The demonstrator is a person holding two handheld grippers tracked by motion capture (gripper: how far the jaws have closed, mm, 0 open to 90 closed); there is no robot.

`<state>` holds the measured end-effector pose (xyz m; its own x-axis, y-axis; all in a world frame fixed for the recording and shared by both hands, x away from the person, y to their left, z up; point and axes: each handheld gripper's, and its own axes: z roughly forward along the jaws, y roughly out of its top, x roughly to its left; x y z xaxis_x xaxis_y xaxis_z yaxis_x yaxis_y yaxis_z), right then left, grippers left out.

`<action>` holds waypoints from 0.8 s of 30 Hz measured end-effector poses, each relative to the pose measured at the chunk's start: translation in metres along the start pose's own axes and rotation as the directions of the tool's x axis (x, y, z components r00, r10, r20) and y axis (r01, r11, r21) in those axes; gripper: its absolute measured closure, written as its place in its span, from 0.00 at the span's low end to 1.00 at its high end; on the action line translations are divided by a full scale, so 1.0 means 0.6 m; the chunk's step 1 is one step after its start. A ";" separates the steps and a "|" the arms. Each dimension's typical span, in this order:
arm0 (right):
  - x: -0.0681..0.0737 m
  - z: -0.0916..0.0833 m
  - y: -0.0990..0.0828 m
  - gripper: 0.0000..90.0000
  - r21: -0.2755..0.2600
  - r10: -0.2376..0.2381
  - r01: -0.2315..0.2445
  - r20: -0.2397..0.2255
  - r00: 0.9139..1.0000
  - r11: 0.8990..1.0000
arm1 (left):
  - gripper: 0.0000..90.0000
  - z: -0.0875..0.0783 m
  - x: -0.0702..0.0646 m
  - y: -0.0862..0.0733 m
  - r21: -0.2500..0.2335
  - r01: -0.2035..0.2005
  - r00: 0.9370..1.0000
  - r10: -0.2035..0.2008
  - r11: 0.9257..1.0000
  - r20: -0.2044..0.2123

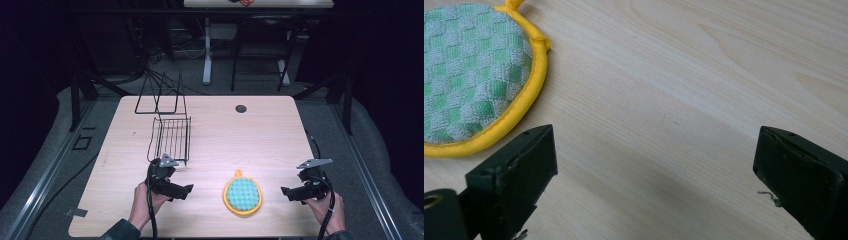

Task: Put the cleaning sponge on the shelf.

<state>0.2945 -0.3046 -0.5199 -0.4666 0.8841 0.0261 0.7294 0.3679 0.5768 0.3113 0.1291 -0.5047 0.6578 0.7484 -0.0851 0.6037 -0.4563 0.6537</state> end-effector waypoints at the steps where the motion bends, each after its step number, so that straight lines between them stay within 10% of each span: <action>1: -0.001 0.001 0.000 0.04 0.001 0.000 0.000 -0.001 1.000 1.000 | 0.00 0.007 -0.007 0.007 0.001 -0.006 1.000 0.006 1.000 0.008; 24: -0.004 0.005 0.000 0.05 0.010 -0.009 0.009 -0.004 1.000 1.000 | 0.01 0.104 -0.080 0.074 0.035 -0.080 0.990 0.075 0.996 0.119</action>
<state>0.2970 -0.3060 -0.5225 -0.4751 0.8796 0.0239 0.7299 0.3788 0.5691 0.3348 0.0430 -0.5188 0.7500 0.6496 -0.1245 0.5648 -0.5311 0.6316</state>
